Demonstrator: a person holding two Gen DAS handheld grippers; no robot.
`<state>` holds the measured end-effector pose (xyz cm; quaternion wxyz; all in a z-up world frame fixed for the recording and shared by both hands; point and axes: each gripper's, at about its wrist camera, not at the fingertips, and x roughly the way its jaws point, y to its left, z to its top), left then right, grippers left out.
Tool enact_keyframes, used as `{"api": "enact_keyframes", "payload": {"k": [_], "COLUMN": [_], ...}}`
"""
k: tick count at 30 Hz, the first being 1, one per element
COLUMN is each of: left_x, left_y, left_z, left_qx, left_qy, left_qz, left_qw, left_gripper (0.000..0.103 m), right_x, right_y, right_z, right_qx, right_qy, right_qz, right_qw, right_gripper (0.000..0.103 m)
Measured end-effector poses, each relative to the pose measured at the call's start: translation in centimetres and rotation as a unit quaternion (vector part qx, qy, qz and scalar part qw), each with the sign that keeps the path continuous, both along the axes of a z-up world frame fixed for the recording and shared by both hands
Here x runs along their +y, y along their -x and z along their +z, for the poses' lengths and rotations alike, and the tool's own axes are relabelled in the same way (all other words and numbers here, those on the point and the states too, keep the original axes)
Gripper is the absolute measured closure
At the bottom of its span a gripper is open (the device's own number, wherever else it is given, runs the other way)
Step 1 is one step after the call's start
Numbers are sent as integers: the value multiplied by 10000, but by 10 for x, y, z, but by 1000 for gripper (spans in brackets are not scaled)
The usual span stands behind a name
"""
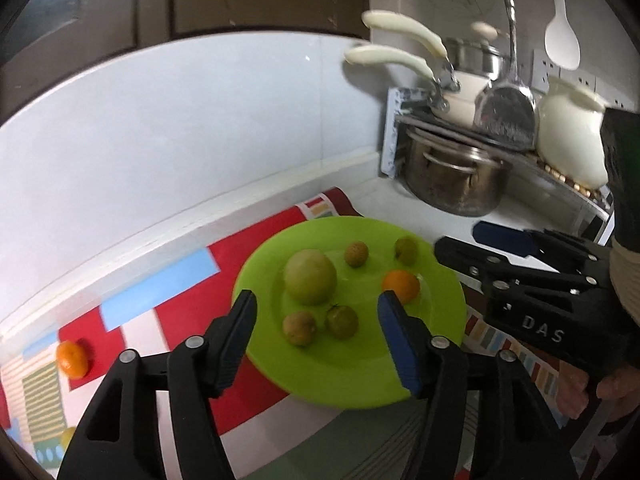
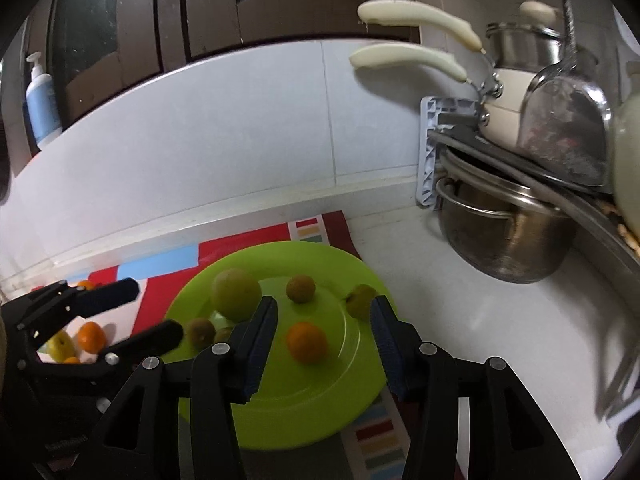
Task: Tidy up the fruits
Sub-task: 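Open both grippers to drop the lime and dark green fruit onto the plate, then move both tools back toward the oranges and pomelo on the mat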
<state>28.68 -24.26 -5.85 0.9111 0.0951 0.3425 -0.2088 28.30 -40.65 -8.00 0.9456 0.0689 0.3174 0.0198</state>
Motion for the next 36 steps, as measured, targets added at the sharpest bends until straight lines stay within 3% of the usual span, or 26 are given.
{"api": "enact_keyframes", "payload": {"k": [12, 23, 36], "left_x": [43, 85, 143], "left_y": [60, 119, 170], "left_z": [45, 66, 81], "left_qx": [-453, -688, -941], "left_qy": [122, 223, 110], "left_qz": [346, 657, 1012], "left_qw": [9983, 9952, 9903], "left_gripper": [24, 17, 13], "right_x": [29, 68, 121], "right_y": [62, 117, 154], "right_z": [40, 61, 72], "right_qx": [-411, -569, -737], "right_qy": [75, 38, -104], "right_qz": [90, 414, 707], "right_qw": [9991, 9975, 9947], "right_gripper": [41, 41, 39]}}
